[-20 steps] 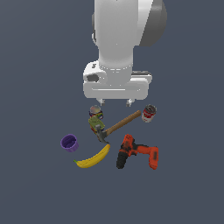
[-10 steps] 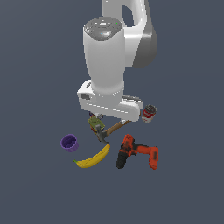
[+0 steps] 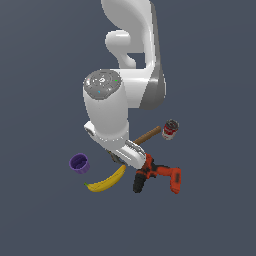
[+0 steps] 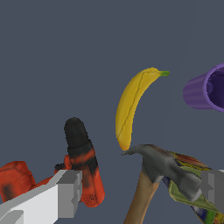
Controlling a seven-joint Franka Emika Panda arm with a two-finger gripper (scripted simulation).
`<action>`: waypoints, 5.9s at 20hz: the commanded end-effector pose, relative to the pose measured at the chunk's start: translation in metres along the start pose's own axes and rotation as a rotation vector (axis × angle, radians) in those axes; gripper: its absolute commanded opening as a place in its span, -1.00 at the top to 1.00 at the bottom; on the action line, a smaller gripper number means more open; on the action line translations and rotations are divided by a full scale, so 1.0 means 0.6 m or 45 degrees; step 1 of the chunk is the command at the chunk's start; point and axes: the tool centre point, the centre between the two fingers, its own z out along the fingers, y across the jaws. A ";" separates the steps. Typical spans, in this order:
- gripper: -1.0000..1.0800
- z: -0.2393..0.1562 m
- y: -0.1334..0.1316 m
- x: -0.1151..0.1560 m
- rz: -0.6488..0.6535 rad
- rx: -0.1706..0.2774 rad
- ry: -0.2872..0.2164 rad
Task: Pick up a designated object from a clutter of objects.
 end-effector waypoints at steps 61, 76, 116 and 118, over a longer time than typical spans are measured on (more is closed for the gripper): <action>1.00 0.263 0.052 0.100 0.637 -0.026 0.037; 1.00 0.133 0.131 0.048 0.638 -0.025 0.034; 1.00 -0.324 0.394 -0.110 0.640 -0.030 0.034; 1.00 -0.325 0.395 -0.110 0.640 -0.030 0.034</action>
